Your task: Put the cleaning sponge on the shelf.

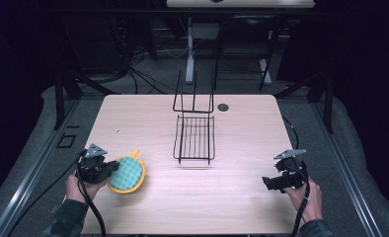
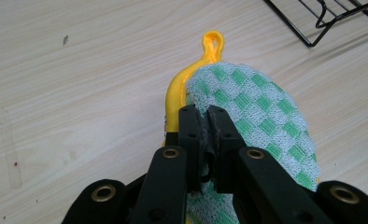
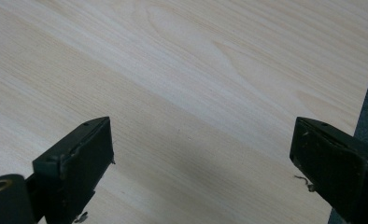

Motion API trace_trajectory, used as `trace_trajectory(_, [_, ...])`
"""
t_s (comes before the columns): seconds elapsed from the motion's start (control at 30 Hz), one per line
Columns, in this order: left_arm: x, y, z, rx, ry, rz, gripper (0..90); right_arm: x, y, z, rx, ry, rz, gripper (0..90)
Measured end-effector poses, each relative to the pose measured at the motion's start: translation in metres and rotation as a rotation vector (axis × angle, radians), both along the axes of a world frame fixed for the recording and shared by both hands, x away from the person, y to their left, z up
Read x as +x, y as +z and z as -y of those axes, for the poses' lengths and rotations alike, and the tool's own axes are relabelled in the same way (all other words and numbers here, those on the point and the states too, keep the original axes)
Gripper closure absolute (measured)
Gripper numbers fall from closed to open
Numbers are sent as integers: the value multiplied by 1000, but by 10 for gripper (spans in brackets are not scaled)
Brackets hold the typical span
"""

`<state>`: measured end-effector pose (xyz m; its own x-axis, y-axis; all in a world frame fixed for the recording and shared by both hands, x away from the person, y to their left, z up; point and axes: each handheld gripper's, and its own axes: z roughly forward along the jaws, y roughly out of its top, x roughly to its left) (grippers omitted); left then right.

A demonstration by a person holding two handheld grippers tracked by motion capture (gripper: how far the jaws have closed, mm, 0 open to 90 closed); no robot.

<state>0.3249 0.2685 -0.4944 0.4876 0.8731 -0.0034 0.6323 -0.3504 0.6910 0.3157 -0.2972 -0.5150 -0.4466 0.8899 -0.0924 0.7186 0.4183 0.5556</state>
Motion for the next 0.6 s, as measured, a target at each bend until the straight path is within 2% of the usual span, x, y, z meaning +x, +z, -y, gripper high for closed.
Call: trace_trajectory(0.6, [5, 15, 12, -31, -28, 34, 856, 1, -2, -1, -17, -1, 10, 42])
